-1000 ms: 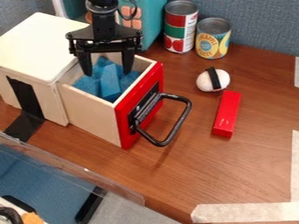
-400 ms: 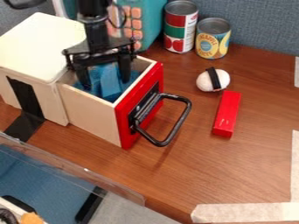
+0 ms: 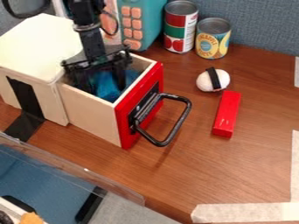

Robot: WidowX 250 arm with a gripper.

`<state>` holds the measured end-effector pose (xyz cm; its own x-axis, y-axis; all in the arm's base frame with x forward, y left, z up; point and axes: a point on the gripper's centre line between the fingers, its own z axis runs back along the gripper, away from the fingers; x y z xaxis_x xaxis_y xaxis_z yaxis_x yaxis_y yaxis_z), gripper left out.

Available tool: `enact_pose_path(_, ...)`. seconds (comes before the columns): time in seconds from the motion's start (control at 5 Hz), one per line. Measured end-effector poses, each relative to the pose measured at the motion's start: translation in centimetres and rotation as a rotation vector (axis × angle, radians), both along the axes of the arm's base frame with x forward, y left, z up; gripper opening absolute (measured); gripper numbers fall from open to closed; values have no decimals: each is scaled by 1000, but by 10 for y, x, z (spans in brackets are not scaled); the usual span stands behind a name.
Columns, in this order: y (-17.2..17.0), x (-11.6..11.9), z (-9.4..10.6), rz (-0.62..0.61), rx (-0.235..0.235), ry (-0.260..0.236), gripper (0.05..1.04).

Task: Pick up the blue object from the draw

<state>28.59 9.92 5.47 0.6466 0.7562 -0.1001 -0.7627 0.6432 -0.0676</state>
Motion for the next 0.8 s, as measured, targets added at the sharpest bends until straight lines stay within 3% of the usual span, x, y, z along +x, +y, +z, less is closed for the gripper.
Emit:
enact_pose_path(0.4, -2, 1, 8, -12, -65, -41, 317)
enact_pose_path(0.6, -6, -2, 37, -1, -72, -91, 254)
enact_pose_path(0.8, -16, 3, 65, -43, -22, -138, 253)
